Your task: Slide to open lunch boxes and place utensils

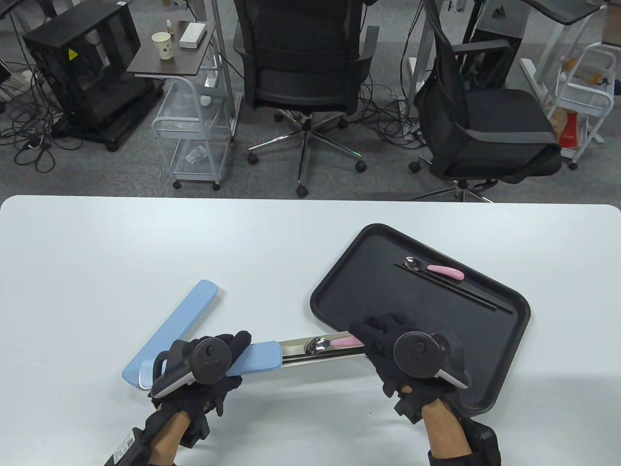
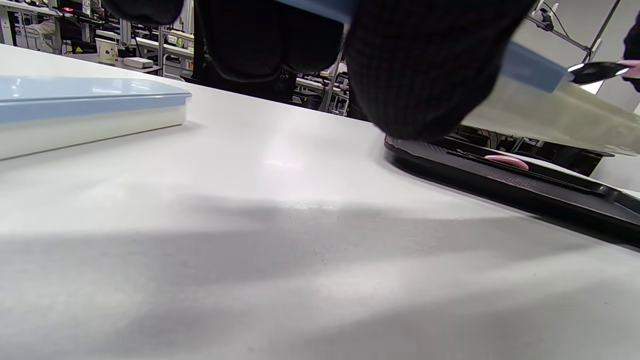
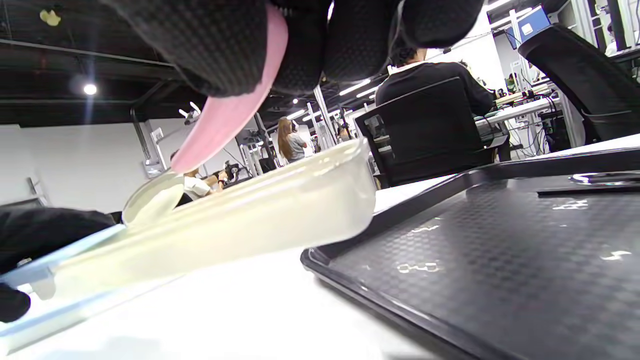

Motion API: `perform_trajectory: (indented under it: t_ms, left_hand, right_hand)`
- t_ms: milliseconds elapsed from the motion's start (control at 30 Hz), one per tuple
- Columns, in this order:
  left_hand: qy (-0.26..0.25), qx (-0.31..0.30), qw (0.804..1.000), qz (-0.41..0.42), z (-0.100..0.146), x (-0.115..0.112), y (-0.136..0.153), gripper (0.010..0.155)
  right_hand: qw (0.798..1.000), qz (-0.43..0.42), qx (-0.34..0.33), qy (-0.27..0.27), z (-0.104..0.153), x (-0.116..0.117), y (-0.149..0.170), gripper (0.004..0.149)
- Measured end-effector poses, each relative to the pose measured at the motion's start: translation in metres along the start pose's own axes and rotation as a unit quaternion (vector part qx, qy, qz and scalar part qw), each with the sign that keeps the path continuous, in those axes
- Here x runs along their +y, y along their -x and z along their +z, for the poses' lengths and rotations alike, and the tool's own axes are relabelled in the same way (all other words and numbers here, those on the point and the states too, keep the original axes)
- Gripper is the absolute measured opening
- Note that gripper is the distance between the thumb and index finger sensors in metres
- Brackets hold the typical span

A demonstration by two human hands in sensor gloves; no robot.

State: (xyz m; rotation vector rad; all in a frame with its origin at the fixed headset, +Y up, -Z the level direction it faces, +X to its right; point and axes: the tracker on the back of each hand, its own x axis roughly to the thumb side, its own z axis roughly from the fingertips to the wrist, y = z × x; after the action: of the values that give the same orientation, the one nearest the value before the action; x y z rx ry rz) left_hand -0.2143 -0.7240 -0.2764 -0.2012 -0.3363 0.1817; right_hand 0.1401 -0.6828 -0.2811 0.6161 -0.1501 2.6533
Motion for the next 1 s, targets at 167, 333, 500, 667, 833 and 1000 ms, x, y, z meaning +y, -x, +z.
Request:
perform_trajectory:
  t_ms: [167,333,500,667,833,1000]
  left_hand:
    - [-0.003,-0.005,1.0,-0.006,0.001,0.001,-0.004,0.082]
    - [0.004,-0.007,1.0,-0.012,0.001,-0.002,-0.006,0.082]
    - [0.003,-0.01,1.0,-0.013,0.0,-0.003,-0.007,0.082]
    - [0.003,-0.016,1.0,-0.012,0.0,-0.003,-0.008,0.082]
    - [0.004,-0.022,1.0,-0.009,0.0,-0.004,-0.009,0.082]
    - [0.003,-0.022,1.0,-0.011,0.0,-0.005,-0.009,0.082]
  right_hand:
    - [0.999,0.037,-0.005,-0.014,-0.003,0.013,-0.014,0.048]
    - [0.996,0.084,-0.02,-0.02,-0.005,0.03,-0.035,0.046]
    - [0.993,0.116,-0.028,-0.022,-0.006,0.04,-0.048,0.045]
    - [0.99,0.135,-0.03,-0.015,-0.006,0.044,-0.052,0.045]
    - [0.988,0.15,-0.037,-0.016,-0.006,0.048,-0.058,0.046]
    - [0.987,0.155,-0.038,-0.014,-0.006,0.05,-0.058,0.046]
